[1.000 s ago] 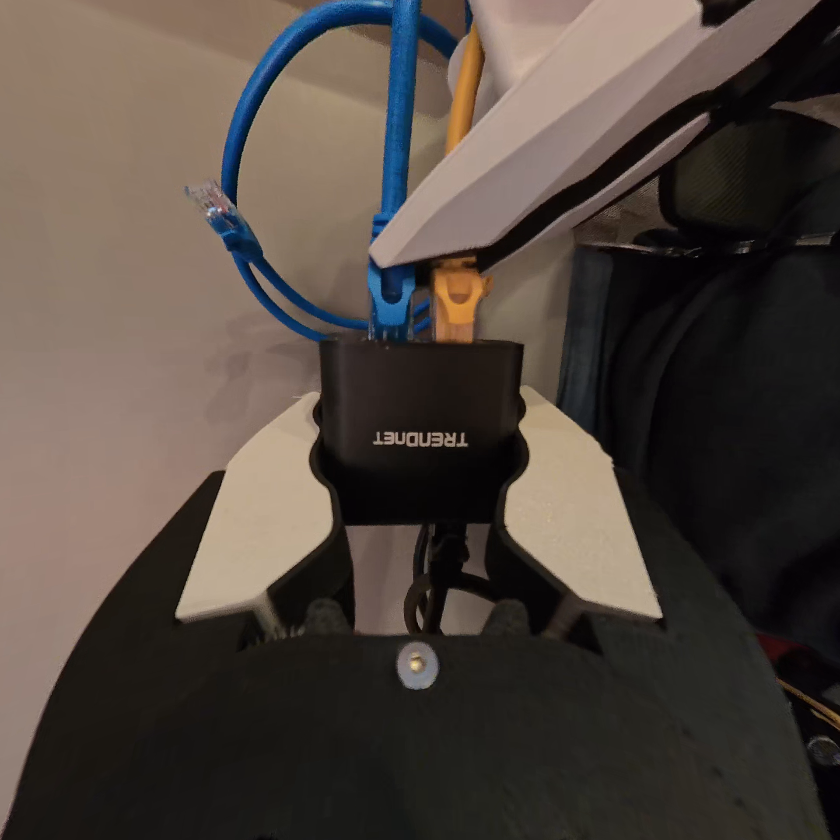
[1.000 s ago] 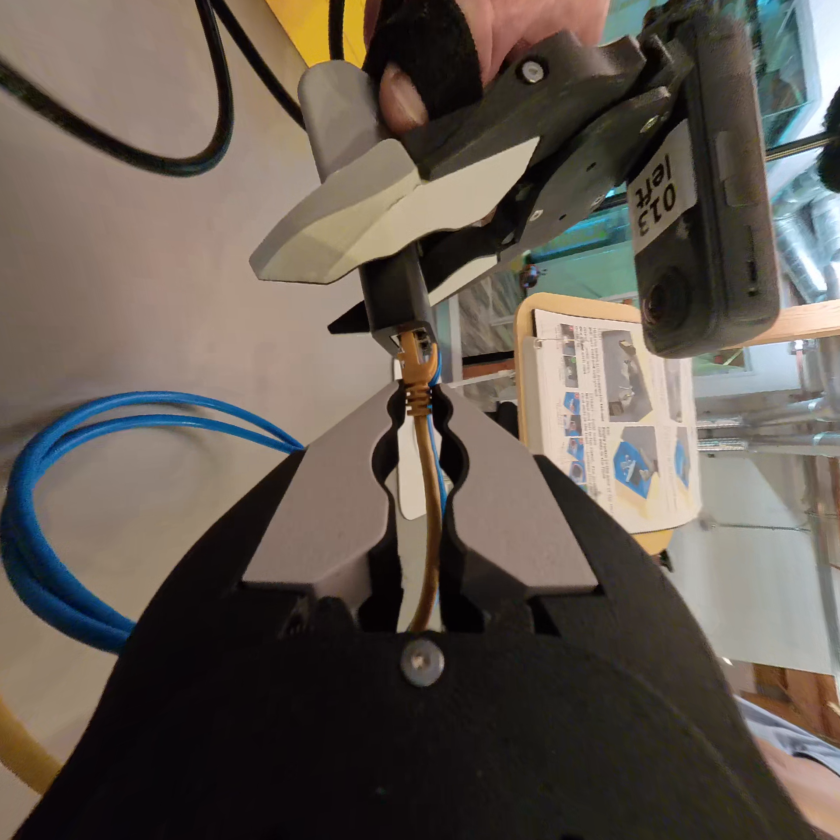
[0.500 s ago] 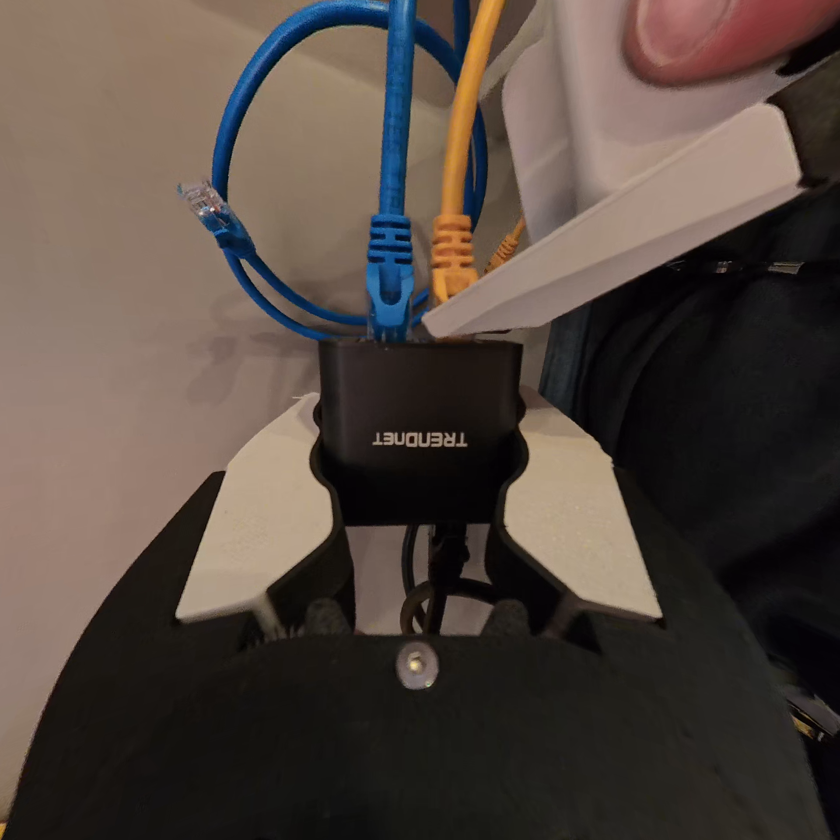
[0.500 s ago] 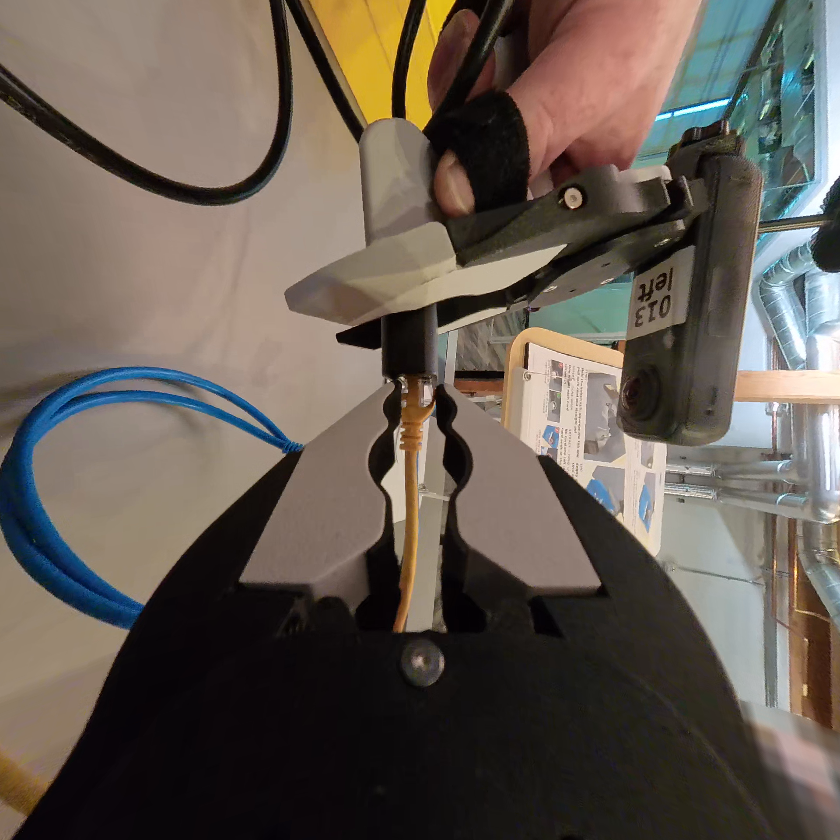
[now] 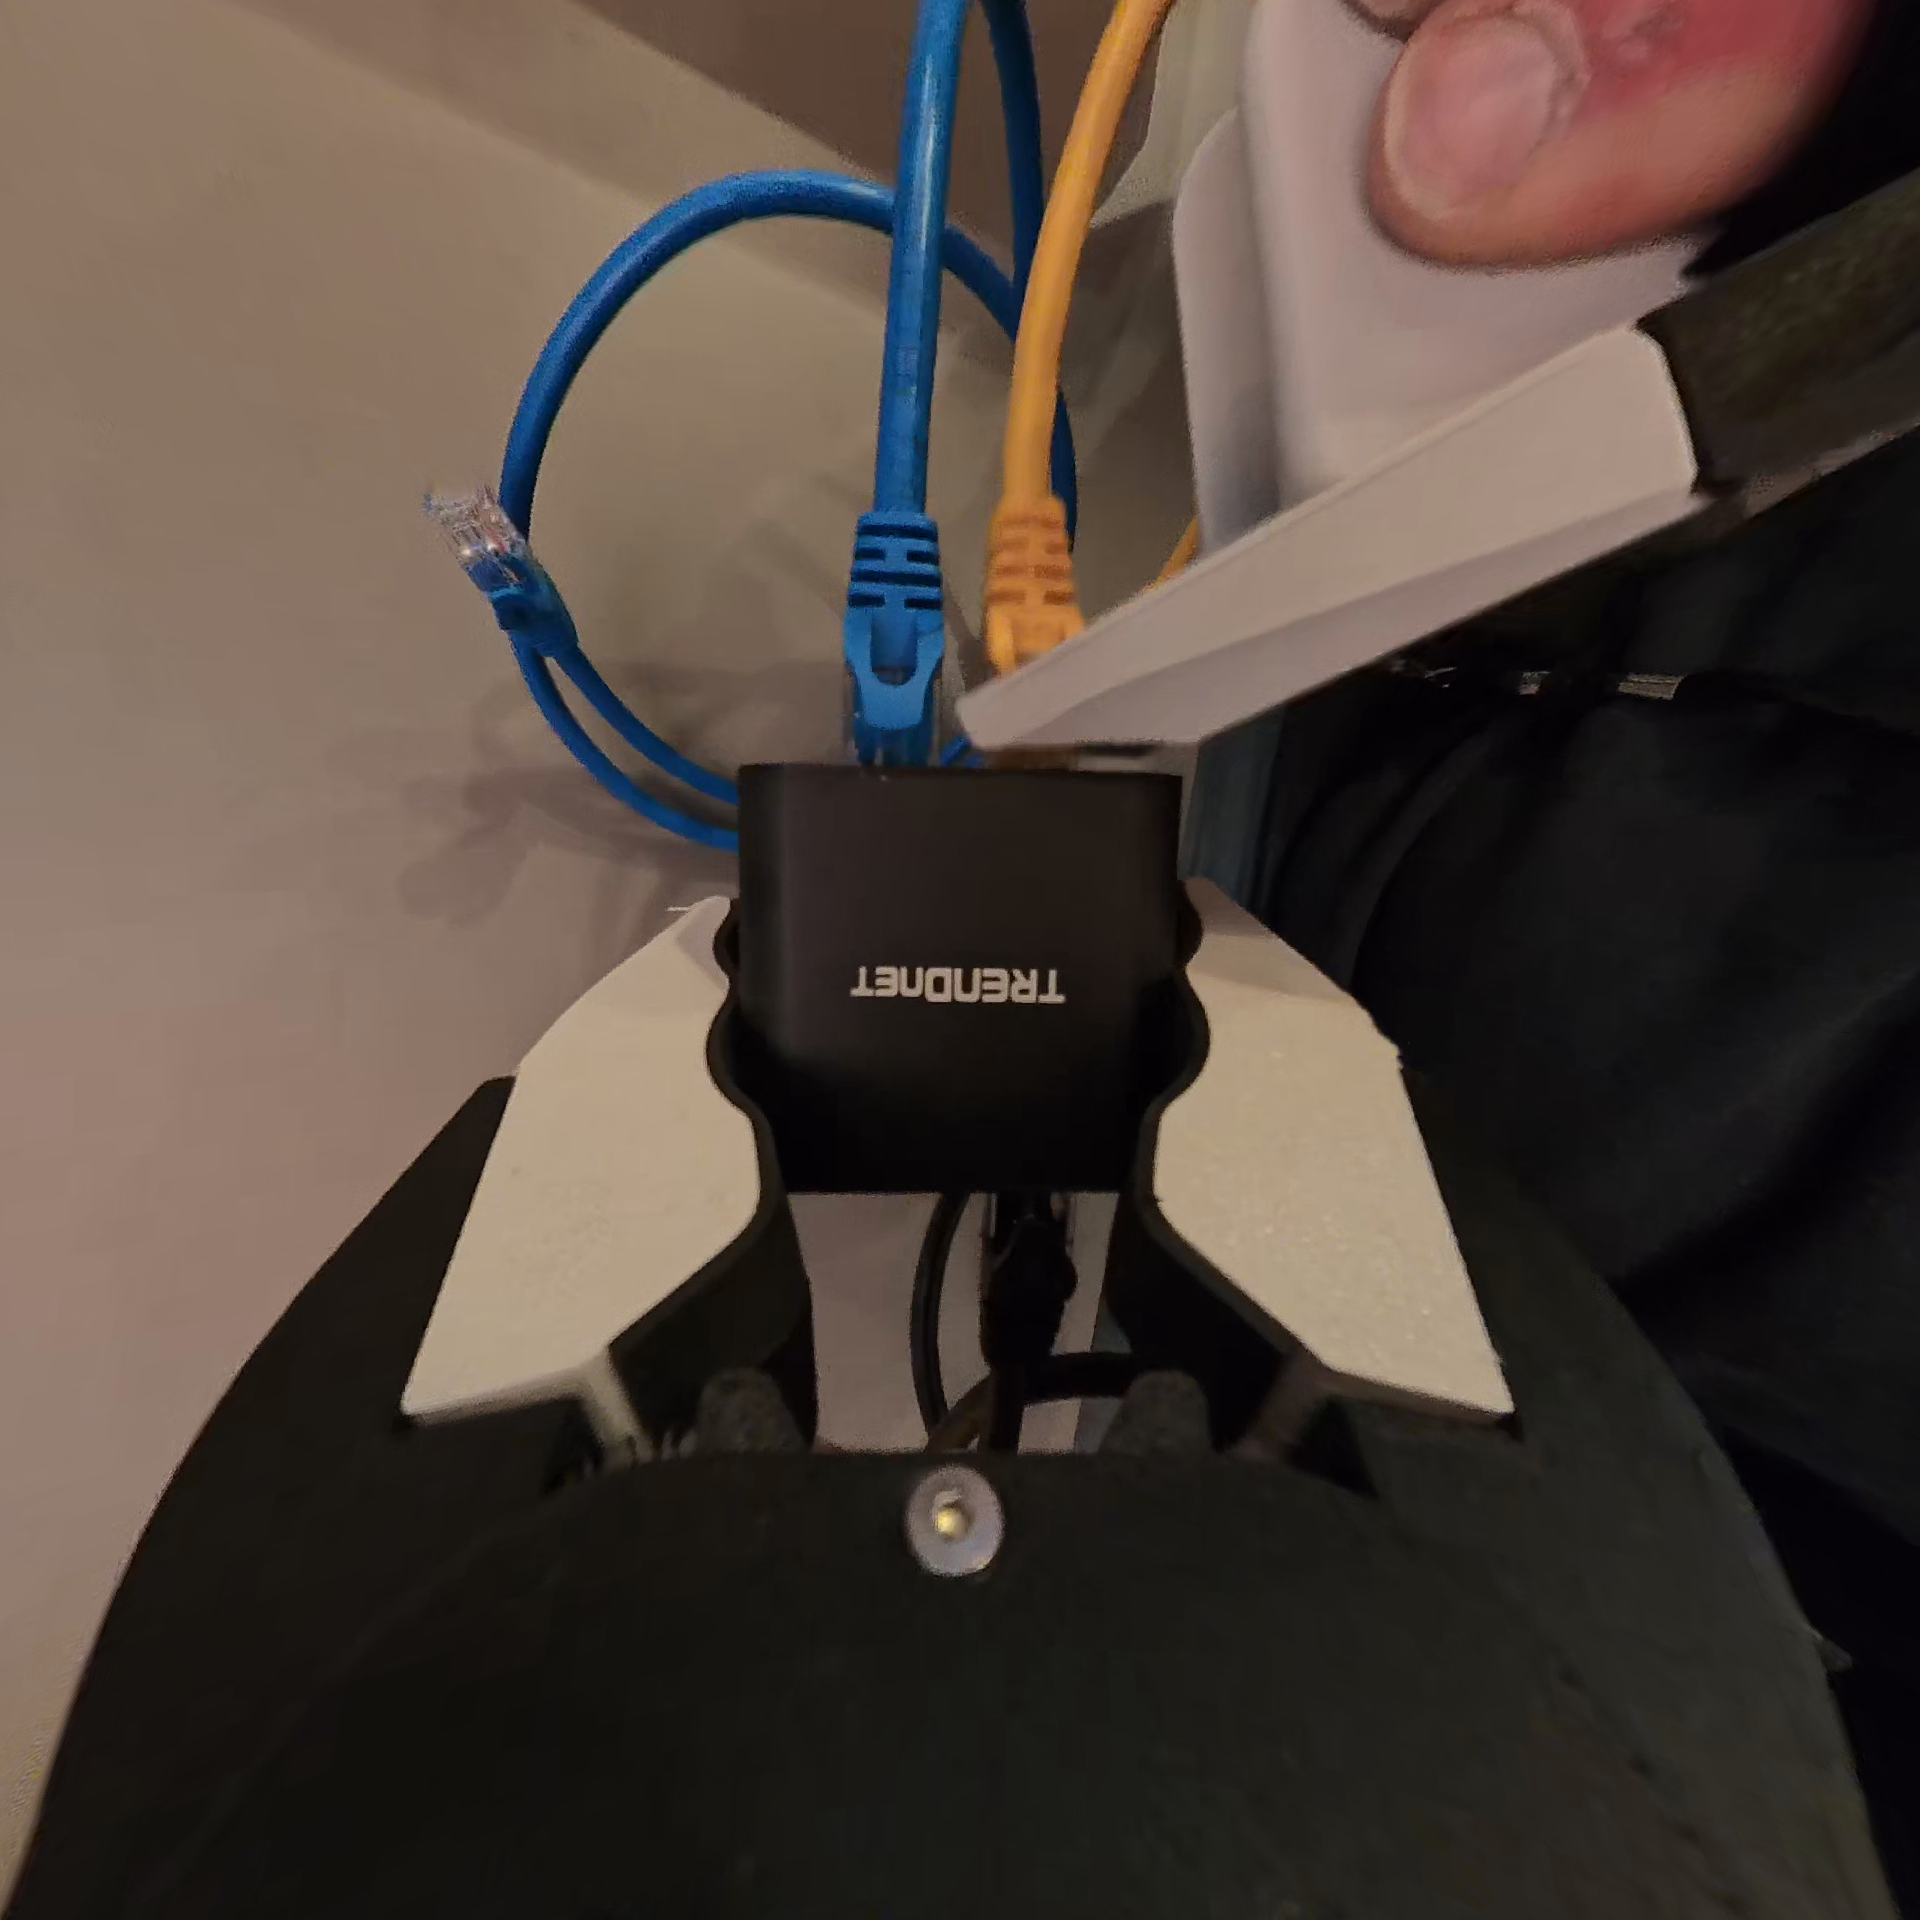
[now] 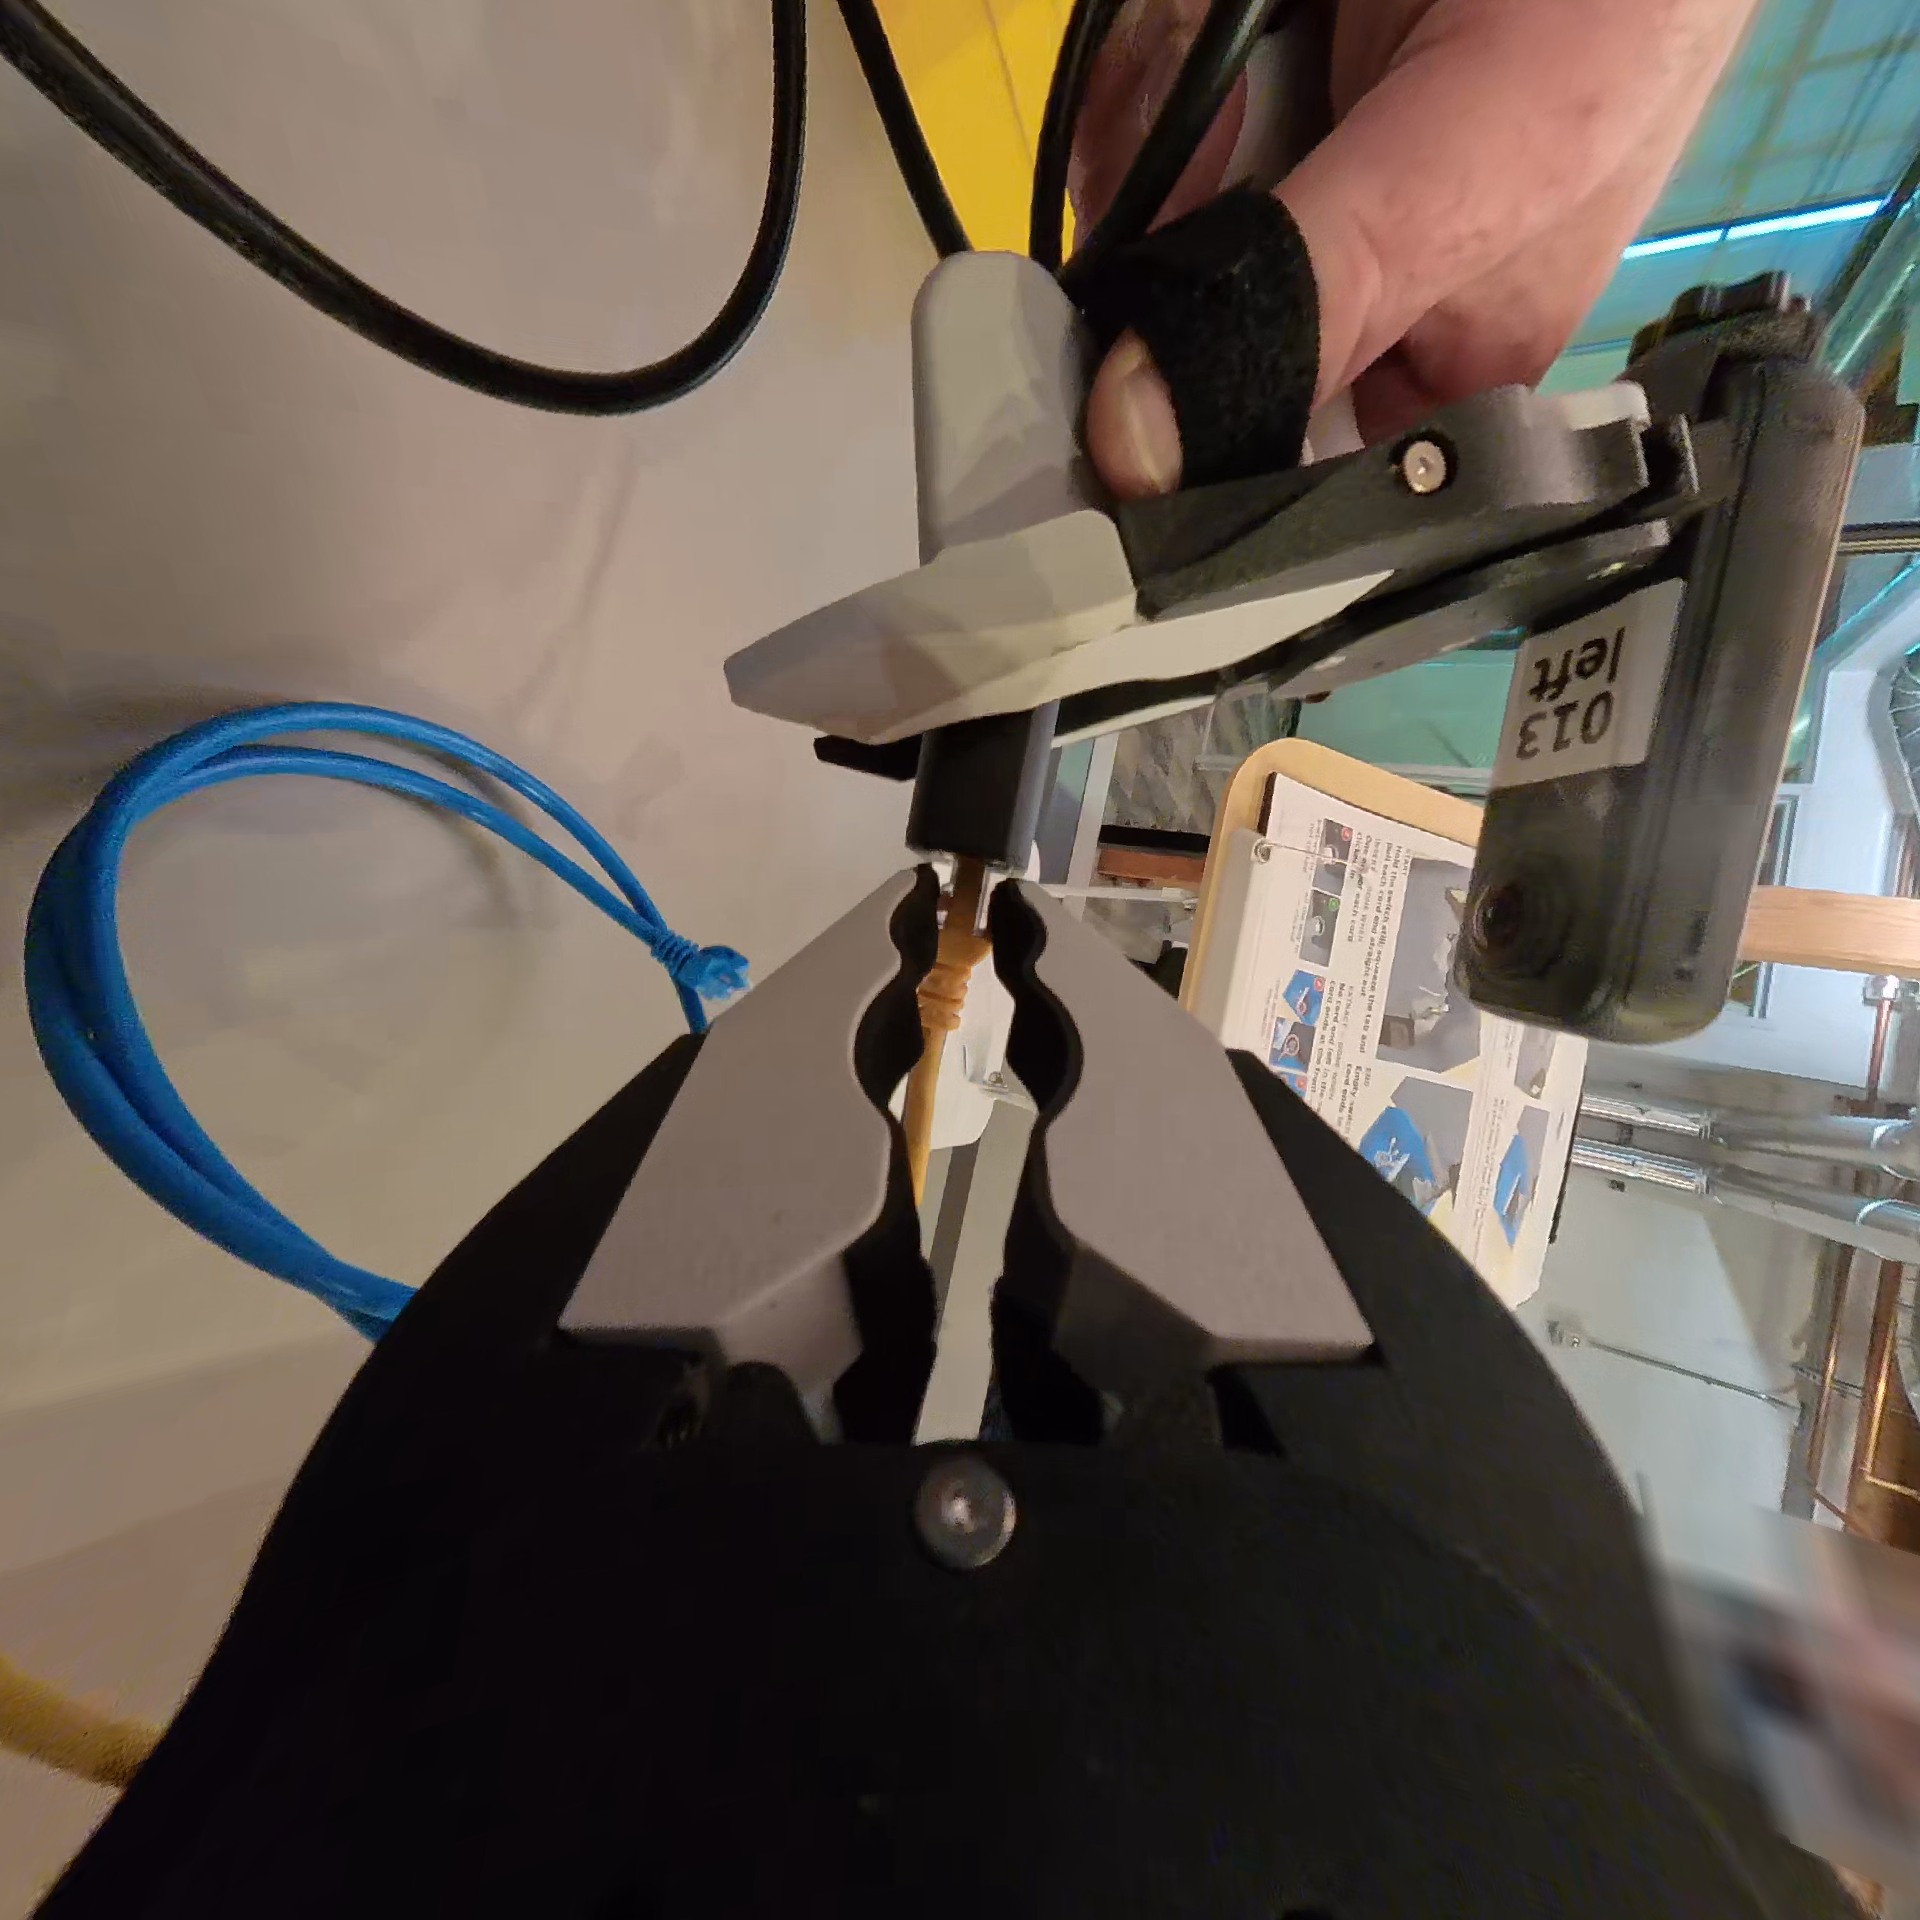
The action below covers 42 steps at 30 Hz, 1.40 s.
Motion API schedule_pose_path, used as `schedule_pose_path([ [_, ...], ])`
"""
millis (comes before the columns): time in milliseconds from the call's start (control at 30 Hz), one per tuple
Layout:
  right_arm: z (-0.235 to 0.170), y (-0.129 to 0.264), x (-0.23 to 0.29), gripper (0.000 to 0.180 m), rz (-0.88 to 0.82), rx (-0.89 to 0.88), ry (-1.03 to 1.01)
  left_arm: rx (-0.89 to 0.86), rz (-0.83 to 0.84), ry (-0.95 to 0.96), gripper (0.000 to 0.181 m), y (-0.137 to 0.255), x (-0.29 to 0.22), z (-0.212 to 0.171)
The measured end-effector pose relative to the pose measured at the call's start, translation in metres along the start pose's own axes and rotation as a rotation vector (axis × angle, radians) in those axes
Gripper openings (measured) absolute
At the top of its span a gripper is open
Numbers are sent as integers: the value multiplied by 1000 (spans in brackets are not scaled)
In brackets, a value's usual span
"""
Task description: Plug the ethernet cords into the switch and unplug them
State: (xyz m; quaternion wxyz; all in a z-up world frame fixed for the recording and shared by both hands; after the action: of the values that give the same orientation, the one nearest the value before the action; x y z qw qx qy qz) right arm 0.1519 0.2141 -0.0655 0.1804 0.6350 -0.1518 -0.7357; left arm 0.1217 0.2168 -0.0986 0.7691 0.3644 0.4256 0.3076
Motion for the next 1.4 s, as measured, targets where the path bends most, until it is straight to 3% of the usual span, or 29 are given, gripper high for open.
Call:
schedule_pose_path([
  [200,-26,15,-6,9,6,54,-79,-71,72,29,74,33,19,-12],
  [367,-39,53,-62,9,-147,59,-205,-134,138,26,74,50,23,-14],
  [533,-88,113,-115,9,-308,177,-347,-217,187,28,74,61,19,-23],
  [667,-147,163,-124,10,-415,316,-466,-223,197,32,74,55,15,-35],
  [867,-240,192,-70,10,-504,544,-624,-234,178,48,74,43,17,-43],
  [1100,-310,195,8,10,-633,625,-828,-209,174,40,74,35,14,-41],
  [1400,-357,174,105,15,-426,868,-966,-187,172,36,74,27,16,-39],
])
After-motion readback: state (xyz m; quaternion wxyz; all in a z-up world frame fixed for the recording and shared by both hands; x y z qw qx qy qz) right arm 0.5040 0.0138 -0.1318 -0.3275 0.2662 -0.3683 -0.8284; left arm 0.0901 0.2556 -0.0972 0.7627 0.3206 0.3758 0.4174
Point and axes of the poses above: each gripper's, where its closed fingertips meet, y back along the fingers, z out of its top, x = y × z across the jaws, the point moved 1 cm from there along y, back along the fingers, and after that the axes turned 3 degrees about -y, right-handed, at the moved point
